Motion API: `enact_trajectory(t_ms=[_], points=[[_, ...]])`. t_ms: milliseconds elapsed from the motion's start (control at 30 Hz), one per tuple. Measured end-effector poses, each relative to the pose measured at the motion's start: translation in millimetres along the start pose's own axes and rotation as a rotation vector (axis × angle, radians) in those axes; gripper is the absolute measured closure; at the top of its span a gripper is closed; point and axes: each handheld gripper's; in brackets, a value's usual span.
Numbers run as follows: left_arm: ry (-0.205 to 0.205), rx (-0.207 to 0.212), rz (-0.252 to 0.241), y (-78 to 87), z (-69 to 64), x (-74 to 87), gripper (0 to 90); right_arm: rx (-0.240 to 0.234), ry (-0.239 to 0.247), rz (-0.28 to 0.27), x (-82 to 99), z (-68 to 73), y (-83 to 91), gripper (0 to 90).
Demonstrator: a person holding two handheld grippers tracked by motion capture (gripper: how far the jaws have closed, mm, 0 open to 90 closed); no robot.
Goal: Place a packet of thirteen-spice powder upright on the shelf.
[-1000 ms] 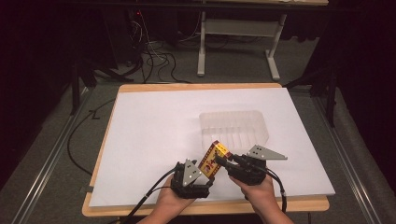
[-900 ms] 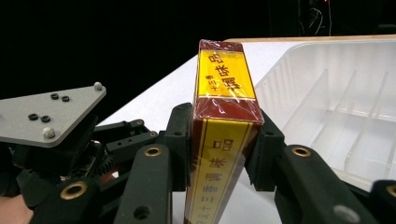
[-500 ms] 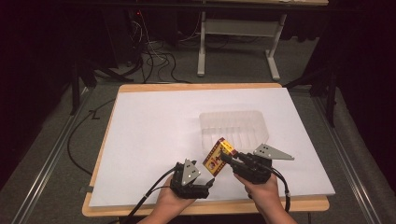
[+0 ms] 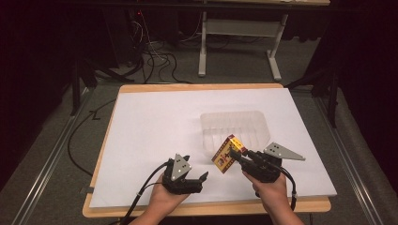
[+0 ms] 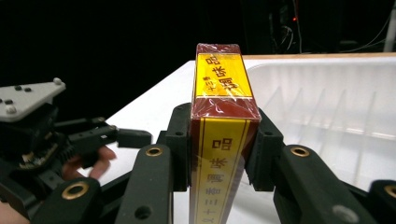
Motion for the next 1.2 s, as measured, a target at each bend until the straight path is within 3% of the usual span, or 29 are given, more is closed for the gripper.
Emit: enact_trajectory(t_ms=[167, 433, 533, 700, 867, 967, 1100, 1200], points=[[-0.003, -0.044, 0.017, -0.7, 11.2, 1.5, 17.5, 0.035, 0.019, -0.014, -4.6, -5.8, 7.1, 67.6], [0.023, -0.081, 0.07, 4.7, 27.8, 1.1, 20.7, 0.103, 0.029, -0.057, -12.9, -22.8, 26.1, 67.7], [0.047, -0.078, 0.096, 7.3, 33.9, 3.2, 20.4, 0.13, 0.022, -0.069, -15.1, -29.1, 32.2, 67.7], [0.034, -0.087, 0.148, 8.5, 39.8, 6.0, 21.3, 0.186, 0.042, -0.09, -20.7, -35.7, 38.4, 67.7], [0.059, -0.082, 0.133, 20.5, 50.5, 8.9, 20.6, 0.233, 0.036, -0.108, -24.5, -44.2, 45.0, 67.7], [0.039, -0.082, 0.118, 26.4, 55.7, 12.6, 16.6, 0.255, 0.03, -0.128, -28.5, -49.8, 50.1, 67.7], [0.075, -0.076, 0.093, 31.4, 60.7, 13.1, 15.8, 0.291, 0.024, -0.153, -33.2, -55.7, 56.7, 67.7], [0.084, -0.083, 0.106, 32.4, 63.5, 13.0, 15.1, 0.326, 0.041, -0.156, -34.5, -58.3, 58.3, 67.8]])
Point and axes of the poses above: each handheld gripper's, and its own axes: y roughly backward along the jaws, x roughly out of its underside, z roughly to its left, and after that the axes turned 2 degrees about x, right-handed
